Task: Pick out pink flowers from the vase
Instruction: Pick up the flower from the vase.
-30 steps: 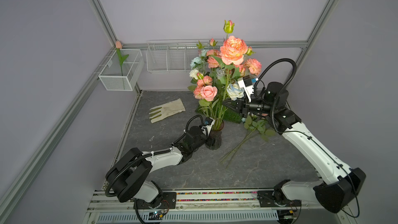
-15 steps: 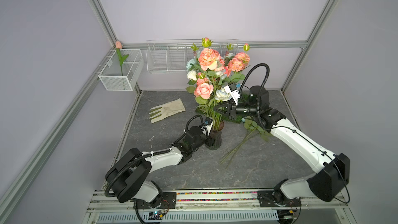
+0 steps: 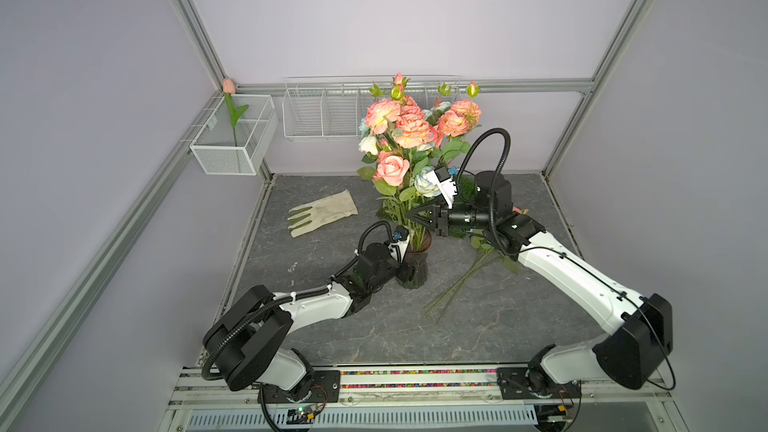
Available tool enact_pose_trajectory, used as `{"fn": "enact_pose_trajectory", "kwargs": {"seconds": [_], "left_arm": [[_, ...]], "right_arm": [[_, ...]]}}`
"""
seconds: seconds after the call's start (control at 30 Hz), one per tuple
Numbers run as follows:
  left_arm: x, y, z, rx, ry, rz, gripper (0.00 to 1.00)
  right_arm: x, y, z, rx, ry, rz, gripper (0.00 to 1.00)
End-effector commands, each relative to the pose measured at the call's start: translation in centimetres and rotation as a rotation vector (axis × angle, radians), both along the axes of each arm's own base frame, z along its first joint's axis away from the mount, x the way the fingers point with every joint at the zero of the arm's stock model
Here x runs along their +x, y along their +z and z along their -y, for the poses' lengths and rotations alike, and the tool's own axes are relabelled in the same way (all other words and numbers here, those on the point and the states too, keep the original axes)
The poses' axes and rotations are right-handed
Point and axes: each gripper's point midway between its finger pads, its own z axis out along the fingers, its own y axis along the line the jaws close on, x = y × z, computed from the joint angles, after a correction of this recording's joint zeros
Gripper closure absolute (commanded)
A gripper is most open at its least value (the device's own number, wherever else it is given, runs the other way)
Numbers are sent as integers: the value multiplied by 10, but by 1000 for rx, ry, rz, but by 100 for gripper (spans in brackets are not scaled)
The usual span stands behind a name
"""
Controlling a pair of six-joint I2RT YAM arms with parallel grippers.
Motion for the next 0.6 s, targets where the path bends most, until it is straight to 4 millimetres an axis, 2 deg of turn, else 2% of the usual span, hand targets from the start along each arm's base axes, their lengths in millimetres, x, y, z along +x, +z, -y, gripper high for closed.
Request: {"fn": "enact_pose_trajectory", "kwargs": {"seconds": [0.0,0.27,0.4,0.57], "left_arm": [[-15,-62,-21,180,18,-161,100],[-12,-62,-17,168,20,-164,100],[-13,-63,-18,174,18,-167,100],[-11,-64,-20,180,34,-167,100]], "right_arm": [[-20,3,3,18,47,-19,92],[-71,44,17,136,207,24,94],[-81,60,24,177,250,34,94],[-86,92,33,241,261,73,94]]}}
